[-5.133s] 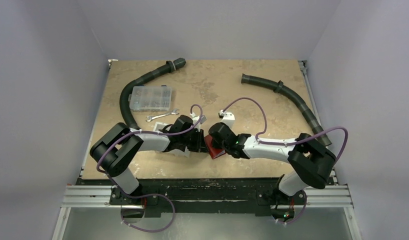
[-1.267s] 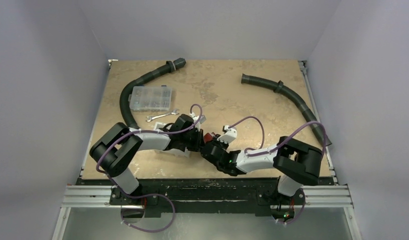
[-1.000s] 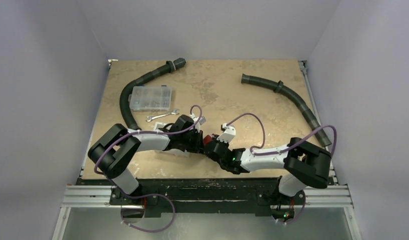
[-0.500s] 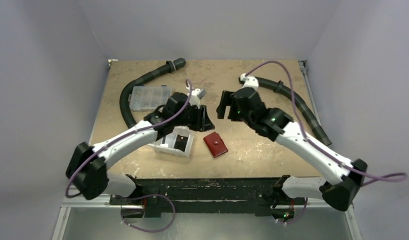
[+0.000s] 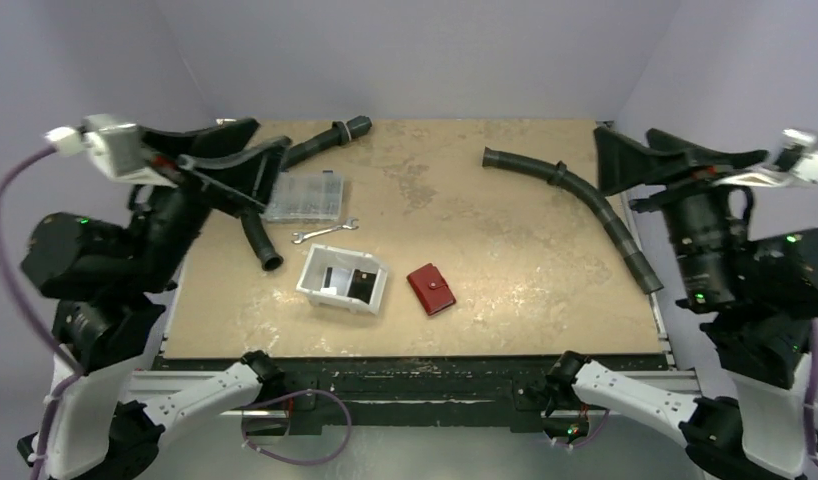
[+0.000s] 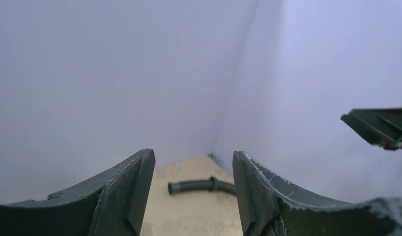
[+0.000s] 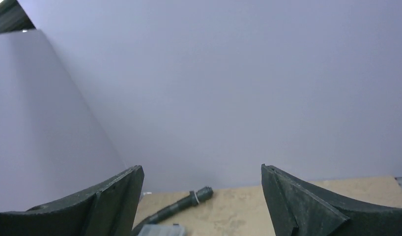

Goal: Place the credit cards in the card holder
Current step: Reset both arms

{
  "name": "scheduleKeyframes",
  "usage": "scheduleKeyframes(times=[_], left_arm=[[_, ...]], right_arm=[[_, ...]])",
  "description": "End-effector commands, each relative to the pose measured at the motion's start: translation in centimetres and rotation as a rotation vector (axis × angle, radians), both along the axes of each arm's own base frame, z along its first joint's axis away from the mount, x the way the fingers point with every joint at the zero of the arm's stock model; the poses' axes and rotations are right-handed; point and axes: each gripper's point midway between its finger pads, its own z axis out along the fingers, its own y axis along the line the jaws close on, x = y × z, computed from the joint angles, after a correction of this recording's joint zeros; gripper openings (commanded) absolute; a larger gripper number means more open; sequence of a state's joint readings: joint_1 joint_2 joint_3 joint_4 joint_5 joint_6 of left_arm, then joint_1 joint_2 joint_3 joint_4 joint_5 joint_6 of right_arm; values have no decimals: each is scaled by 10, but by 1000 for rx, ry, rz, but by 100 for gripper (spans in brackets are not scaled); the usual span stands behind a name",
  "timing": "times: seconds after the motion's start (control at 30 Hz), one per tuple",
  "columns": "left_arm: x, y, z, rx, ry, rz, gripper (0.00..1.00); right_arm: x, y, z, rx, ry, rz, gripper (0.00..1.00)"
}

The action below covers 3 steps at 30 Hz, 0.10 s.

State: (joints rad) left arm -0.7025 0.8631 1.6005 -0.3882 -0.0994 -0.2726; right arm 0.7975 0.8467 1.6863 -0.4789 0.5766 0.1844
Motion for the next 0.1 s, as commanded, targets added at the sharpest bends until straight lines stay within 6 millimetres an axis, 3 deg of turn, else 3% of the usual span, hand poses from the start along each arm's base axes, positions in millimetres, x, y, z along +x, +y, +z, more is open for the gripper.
scheduleKeyframes(times=[0.0,0.07], left_arm=[[12,20,12,48,-33,136,64],[9,23,15,41,-38,136,64]], right_arm=[[3,-14,0,-55,-13,-83,99],[1,-21,-2,-46,-2,-108,99]])
